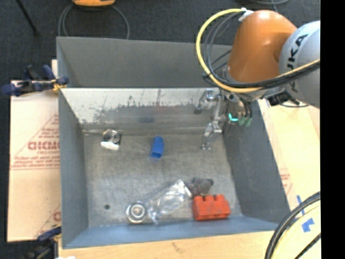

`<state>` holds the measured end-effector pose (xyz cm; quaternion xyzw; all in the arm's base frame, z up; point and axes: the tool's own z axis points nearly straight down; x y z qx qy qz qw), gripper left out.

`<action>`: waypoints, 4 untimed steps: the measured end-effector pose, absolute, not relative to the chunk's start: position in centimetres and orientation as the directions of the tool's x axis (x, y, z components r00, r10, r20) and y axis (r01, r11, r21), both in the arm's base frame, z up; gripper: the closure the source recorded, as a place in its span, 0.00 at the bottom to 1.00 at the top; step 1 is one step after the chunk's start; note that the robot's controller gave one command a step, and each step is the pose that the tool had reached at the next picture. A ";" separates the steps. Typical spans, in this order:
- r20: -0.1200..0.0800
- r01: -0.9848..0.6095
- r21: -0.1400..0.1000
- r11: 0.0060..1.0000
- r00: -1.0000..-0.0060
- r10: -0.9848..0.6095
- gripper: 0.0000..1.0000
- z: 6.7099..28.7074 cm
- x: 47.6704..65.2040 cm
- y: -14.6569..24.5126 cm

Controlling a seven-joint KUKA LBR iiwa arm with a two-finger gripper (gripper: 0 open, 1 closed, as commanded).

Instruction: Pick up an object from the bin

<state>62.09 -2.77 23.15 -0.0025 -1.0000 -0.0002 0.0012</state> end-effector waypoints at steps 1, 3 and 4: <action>-0.002 -0.180 0.000 0.984 -0.984 -0.180 0.00 7.7 59.2 -0.4; -0.008 0.079 -0.001 0.997 -0.997 0.079 0.00 7.4 48.3 -2.1; -0.009 -0.374 -0.004 0.927 -0.927 -0.374 0.00 16.6 52.3 0.1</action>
Offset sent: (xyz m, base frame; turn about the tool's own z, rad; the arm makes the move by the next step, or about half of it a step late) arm -0.0290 0.0246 -0.1519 -0.1873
